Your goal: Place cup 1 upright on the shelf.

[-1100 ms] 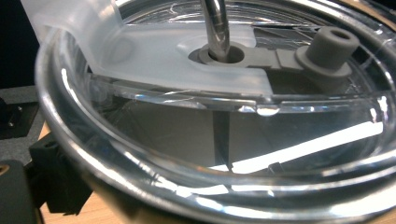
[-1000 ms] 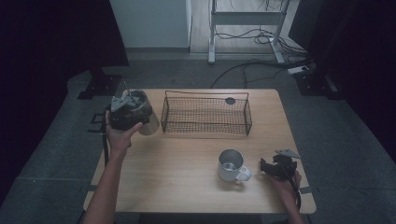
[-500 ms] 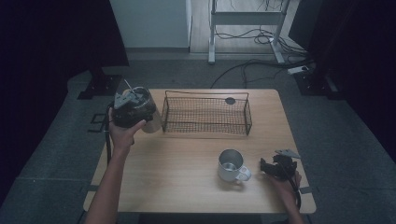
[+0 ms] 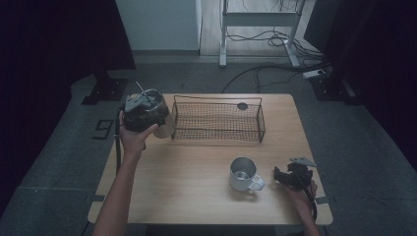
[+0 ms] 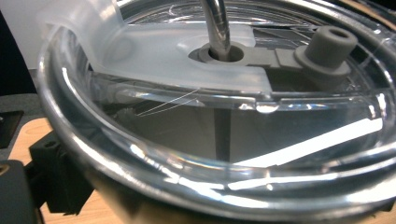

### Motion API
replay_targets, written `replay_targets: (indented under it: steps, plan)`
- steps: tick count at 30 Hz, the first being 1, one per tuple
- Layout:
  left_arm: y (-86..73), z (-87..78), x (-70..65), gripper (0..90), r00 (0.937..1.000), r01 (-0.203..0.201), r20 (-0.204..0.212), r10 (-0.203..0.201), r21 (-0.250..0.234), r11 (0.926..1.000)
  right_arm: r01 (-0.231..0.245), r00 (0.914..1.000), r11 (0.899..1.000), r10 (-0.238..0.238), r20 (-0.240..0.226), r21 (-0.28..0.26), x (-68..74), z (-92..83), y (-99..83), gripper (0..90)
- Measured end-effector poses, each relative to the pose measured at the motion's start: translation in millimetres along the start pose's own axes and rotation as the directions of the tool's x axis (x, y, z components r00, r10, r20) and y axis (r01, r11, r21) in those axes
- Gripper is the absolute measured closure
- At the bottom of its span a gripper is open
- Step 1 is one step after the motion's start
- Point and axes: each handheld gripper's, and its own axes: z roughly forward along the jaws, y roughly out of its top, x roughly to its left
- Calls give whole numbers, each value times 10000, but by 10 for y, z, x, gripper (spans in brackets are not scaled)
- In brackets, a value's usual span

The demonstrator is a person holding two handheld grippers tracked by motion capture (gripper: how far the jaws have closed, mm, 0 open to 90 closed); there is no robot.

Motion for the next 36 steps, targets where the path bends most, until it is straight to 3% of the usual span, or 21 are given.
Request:
replay_targets:
  steps: [36]
  plan:
    - [220,357,-196,41,9995,-148,275,144,133,9998,-12,10000,10000,12,-18,2,-1,0,-1,135]
